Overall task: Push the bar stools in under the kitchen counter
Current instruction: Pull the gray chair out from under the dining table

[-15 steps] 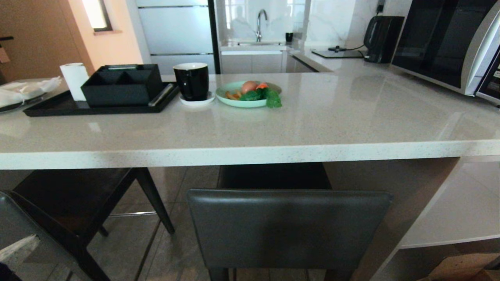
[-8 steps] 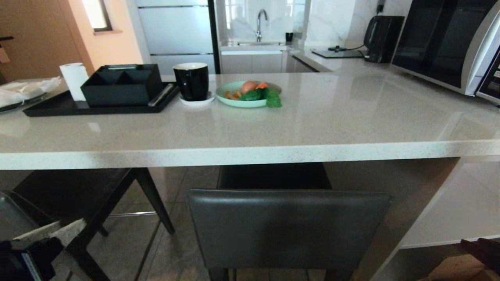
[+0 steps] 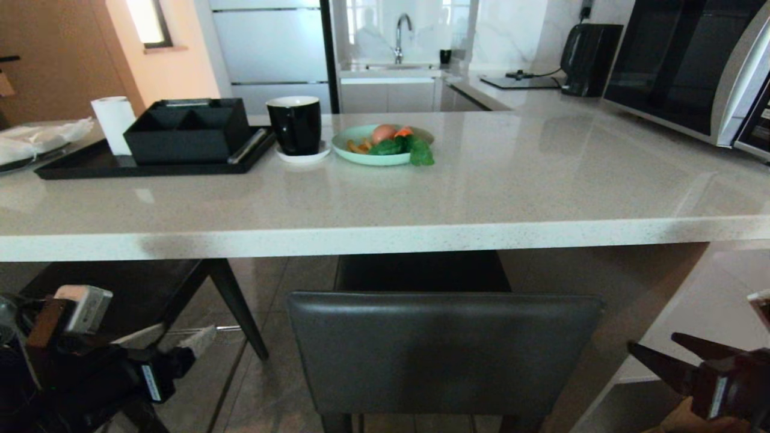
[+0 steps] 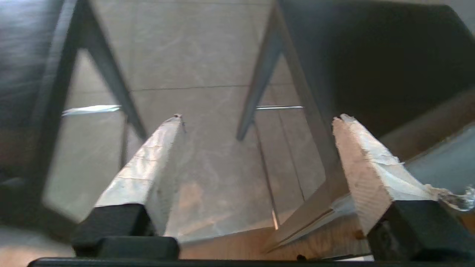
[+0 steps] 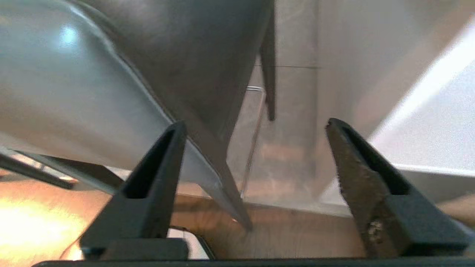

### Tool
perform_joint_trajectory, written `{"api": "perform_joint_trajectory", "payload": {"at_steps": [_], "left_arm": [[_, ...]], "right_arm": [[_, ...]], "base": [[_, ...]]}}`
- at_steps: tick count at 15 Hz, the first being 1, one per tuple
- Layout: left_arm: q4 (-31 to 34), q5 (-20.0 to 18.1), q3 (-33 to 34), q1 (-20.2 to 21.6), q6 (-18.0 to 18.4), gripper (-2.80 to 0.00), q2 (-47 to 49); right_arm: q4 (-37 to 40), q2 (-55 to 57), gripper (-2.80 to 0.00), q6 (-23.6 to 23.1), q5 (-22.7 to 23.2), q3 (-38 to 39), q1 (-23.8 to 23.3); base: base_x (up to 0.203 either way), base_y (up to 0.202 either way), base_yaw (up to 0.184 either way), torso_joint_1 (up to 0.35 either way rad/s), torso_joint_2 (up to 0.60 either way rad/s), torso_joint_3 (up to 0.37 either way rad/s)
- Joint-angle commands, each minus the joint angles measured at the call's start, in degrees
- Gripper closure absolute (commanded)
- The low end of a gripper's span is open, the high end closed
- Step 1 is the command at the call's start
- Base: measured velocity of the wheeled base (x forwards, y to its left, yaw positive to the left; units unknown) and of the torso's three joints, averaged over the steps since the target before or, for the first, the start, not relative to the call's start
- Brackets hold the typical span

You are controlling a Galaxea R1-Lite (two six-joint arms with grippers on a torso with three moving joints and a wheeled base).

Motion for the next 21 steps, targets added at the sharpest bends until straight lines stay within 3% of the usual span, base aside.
{"api": "perform_joint_trajectory", "payload": {"at_steps": [1,3,6,8,10,11,14,17,21], "left_arm": [[-8.7,-4.9,2.5,-1.1,0.0,-2.8,7.8],[-9.1,-11.9,2.0,-0.9,0.0,-2.8,8.8],[-9.1,-13.1,1.6,-0.3,-0.1,-2.8,10.0],[-9.2,-15.2,1.6,-0.1,0.0,-2.8,10.6],[-9.2,-22.4,1.6,0.3,0.2,-2.8,10.2],[-9.3,-26.4,1.4,0.5,0.5,-2.8,10.2],[-13.5,-32.4,-1.5,0.3,1.7,-2.8,15.1],[-21.6,-36.0,-2.7,0.4,2.0,-2.8,24.2],[-23.6,-40.1,-4.9,-0.7,2.4,-2.8,27.8]], "right_arm": [[-12.5,10.2,-2.8,1.0,5.7,4.3,-0.3],[-15.4,12.7,-2.8,1.3,12.3,4.6,-2.5],[-15.7,14.5,-2.8,-3.5,16.6,4.5,-7.2],[-15.7,15.7,-2.8,-4.8,26.4,4.0,-14.5],[-15.8,18.1,-2.8,-7.3,38.9,2.8,-22.2],[-15.8,19.5,-2.8,-9.0,44.3,2.2,-23.8],[-15.7,22.2,-2.8,-13.6,51.0,0.6,-22.4],[-15.8,24.7,-2.8,-13.9,51.7,-0.7,-17.9],[-16.1,27.7,-2.8,-13.9,52.6,-2.5,-12.6]], "base": [[0.0,0.0,0.0,0.0,0.0,0.0],[0.0,0.0,0.0,0.0,0.0,0.0],[0.0,0.0,0.0,0.0,0.0,0.0],[0.0,0.0,0.0,0.0,0.0,0.0],[0.0,0.0,0.0,0.0,0.0,0.0],[0.0,0.0,0.0,0.0,0.0,0.0],[0.0,0.0,0.0,0.0,0.0,0.0],[0.0,0.0,0.0,0.0,0.0,0.0],[0.0,0.0,0.0,0.0,0.0,0.0]]}}
